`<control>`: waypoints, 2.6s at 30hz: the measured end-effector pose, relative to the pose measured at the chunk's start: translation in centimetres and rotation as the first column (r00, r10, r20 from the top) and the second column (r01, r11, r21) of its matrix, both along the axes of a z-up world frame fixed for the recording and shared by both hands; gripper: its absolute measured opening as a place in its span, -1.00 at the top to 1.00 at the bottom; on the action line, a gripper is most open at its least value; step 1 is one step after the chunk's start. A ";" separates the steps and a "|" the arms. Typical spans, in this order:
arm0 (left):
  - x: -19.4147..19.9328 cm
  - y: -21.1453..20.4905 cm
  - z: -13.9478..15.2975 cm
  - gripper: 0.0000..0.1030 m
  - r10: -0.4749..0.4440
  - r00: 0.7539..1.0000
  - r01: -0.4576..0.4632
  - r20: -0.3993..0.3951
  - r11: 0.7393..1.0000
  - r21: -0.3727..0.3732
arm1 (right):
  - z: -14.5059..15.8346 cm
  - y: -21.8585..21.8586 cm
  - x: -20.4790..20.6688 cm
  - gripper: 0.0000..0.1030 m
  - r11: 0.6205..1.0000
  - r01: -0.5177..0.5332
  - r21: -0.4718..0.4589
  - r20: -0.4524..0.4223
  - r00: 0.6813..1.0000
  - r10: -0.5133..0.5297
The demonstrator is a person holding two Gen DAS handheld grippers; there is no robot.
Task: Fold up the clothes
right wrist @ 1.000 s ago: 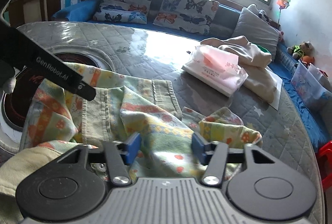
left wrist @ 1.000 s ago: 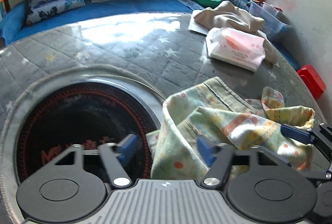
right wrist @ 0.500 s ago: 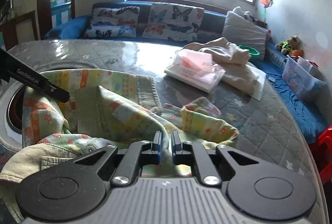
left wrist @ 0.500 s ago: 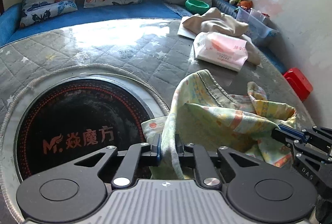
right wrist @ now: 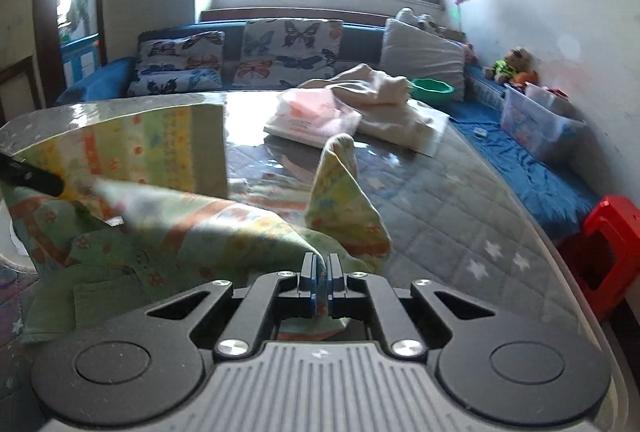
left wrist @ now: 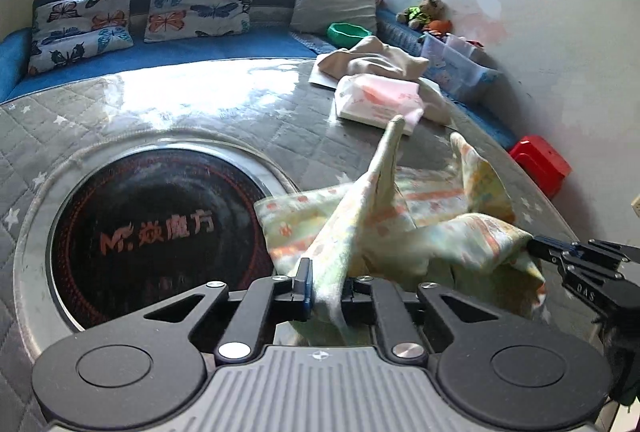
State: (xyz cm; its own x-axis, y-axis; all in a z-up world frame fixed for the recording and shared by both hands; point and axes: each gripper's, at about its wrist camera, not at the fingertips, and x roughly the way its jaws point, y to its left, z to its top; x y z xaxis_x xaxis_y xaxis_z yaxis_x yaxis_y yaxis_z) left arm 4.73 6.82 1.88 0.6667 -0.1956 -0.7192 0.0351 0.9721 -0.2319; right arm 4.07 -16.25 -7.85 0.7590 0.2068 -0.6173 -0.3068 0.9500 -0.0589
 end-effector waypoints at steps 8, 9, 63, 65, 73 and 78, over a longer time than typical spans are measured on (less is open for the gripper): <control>-3.9 0.3 -1.0 0.80 -0.036 0.999 0.036 -0.015 0.999 -0.025 | 0.0 -3.2 -2.5 0.94 0.997 0.072 -0.012 -0.024 0.997 -0.072; -4.2 0.3 -1.3 0.80 -0.046 0.999 0.045 -0.023 0.999 -0.024 | 0.1 -3.3 -2.6 0.91 0.998 0.069 -0.010 -0.025 0.997 -0.070; -11.4 1.6 -3.3 -0.94 -0.209 0.976 0.214 -0.058 0.971 0.103 | -3.5 0.7 3.0 0.12 1.000 -0.030 -0.001 -0.178 0.984 0.030; -11.6 1.2 -3.7 -0.96 -0.206 0.977 0.212 -0.064 0.969 0.128 | -3.5 0.4 2.5 0.12 1.000 -0.021 -0.002 -0.182 0.983 0.021; -13.1 1.1 -4.1 -0.96 -0.231 0.971 0.237 -0.065 0.965 0.110 | -2.8 -0.3 1.1 0.09 1.000 -0.012 -0.008 -0.160 0.987 0.010; -14.0 1.9 -2.9 -0.94 -0.280 0.960 0.280 -0.005 0.959 0.037 | -1.6 -0.2 0.8 0.09 1.000 -0.020 0.003 -0.121 0.992 0.020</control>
